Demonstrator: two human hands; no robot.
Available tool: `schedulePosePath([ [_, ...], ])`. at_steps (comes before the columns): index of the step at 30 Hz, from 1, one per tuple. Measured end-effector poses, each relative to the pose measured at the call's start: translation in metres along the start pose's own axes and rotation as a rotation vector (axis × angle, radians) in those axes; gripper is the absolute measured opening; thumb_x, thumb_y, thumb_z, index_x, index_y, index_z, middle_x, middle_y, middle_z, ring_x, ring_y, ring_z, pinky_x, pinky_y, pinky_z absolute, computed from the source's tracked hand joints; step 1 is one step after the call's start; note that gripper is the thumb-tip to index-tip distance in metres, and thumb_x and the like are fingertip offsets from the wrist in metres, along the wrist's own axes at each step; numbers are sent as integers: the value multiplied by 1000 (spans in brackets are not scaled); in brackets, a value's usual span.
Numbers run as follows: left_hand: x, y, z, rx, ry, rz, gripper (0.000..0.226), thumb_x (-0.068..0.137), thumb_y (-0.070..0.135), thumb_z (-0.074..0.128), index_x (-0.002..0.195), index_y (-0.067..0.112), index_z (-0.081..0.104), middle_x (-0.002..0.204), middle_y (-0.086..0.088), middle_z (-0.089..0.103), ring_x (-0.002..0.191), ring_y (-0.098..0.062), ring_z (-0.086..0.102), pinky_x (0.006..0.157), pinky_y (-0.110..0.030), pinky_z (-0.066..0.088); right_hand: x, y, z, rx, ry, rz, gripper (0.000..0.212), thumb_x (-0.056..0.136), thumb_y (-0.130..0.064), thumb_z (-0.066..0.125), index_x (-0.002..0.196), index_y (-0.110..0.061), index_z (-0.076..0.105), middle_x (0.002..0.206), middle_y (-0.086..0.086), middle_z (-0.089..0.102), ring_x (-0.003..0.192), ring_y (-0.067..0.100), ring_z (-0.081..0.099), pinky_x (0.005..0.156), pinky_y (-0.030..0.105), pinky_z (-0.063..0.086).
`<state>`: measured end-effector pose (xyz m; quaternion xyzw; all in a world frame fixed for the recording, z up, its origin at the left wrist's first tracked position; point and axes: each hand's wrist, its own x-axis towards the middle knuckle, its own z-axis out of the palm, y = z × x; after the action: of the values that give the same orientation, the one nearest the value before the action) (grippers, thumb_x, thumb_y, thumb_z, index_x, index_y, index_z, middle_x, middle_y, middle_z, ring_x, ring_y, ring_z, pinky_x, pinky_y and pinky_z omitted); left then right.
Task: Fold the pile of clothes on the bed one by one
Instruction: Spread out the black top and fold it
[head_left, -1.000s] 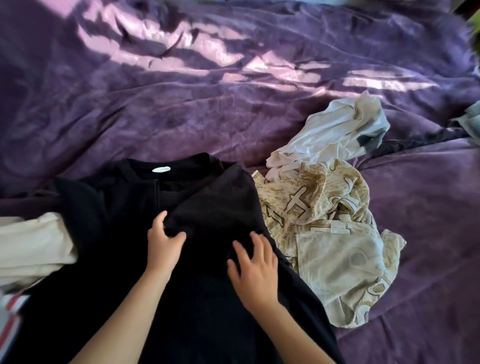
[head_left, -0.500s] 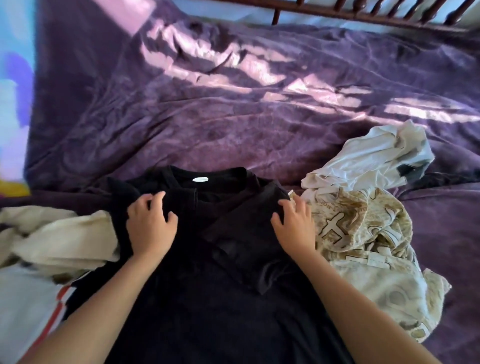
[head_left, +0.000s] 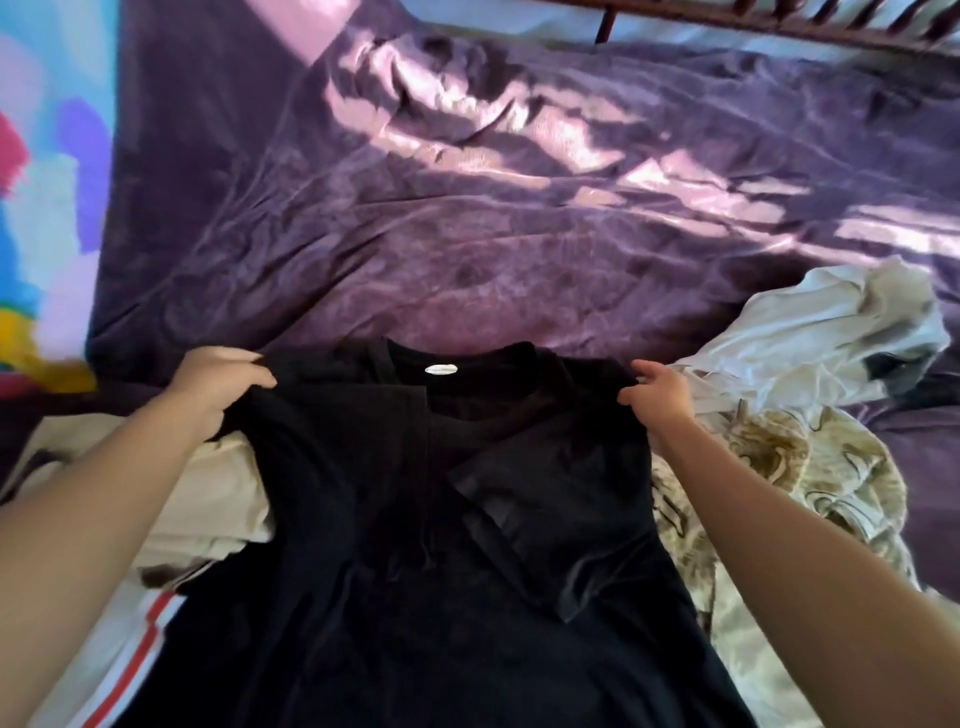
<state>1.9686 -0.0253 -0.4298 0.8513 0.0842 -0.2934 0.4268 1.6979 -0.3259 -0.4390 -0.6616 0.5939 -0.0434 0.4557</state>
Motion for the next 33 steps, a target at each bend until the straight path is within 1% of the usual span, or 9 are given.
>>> schedulePosePath([
  [4,-38,-1,-38,58,-55,236,27,78,-7,65,99,8,64,49,8,61,45,4,53,46,-6,40,-36,3,-36,120,5,-194,62,71,22,46,125,-8,57,109,13,62,96,20,57,73,14,45],
  [9,-103,-71,-97,204,-215,555,22,55,29,71,76,37,67,78,18,65,79,13,57,80,-9,43,-102,53,-78,-370,35,-603,43,57,31,56,91,6,67,74,0,55,74,33,53,69,25,40],
  [13,-145,-123,-96,784,-310,1036,24,58,22,41,79,30,49,94,16,52,86,-2,49,71,-22,32,-131,119,-86,-994,-36,-938,28,59,-16,57,86,-23,54,73,0,64,84,23,45,55,36,46],
  [15,-161,-146,-86,1036,-281,1147,28,57,21,34,75,32,53,92,10,44,85,-15,44,67,-28,23,-139,135,-79,-1260,-278,-814,45,47,-34,68,91,-31,58,78,-4,67,91,23,55,56,36,53],
  [18,-181,-156,-66,1117,-206,1178,38,58,24,33,72,21,69,88,2,52,82,-19,44,68,-36,31,-148,126,-58,-1380,-300,-699,55,9,-21,85,61,-22,69,59,-1,61,64,26,65,47,37,52],
  [23,-162,-100,-33,1142,60,1085,35,69,23,52,96,11,72,109,-16,64,107,-31,44,83,-52,37,-144,67,-24,-1357,-100,-666,51,38,-14,86,86,-7,69,90,19,64,86,40,61,67,48,50],
  [26,-136,-70,-19,1455,-217,867,71,76,21,63,143,18,37,145,-8,38,137,-23,22,106,-54,24,-126,62,-11,-1370,-203,-666,75,81,-18,62,147,-16,26,146,10,35,135,29,31,106,47,29],
  [28,-123,-60,-12,1621,-423,678,74,84,25,52,149,25,17,144,0,35,138,-18,21,111,-41,16,-118,59,-10,-1401,-286,-605,62,89,-16,49,146,-20,24,144,2,37,134,24,30,109,41,22],
  [33,-111,-51,-11,1467,-449,612,40,80,25,56,120,25,51,120,-1,55,113,-20,50,96,-33,35,-112,59,-42,-1197,-177,-530,28,88,-19,49,114,-17,57,121,0,57,118,21,48,96,33,29],
])
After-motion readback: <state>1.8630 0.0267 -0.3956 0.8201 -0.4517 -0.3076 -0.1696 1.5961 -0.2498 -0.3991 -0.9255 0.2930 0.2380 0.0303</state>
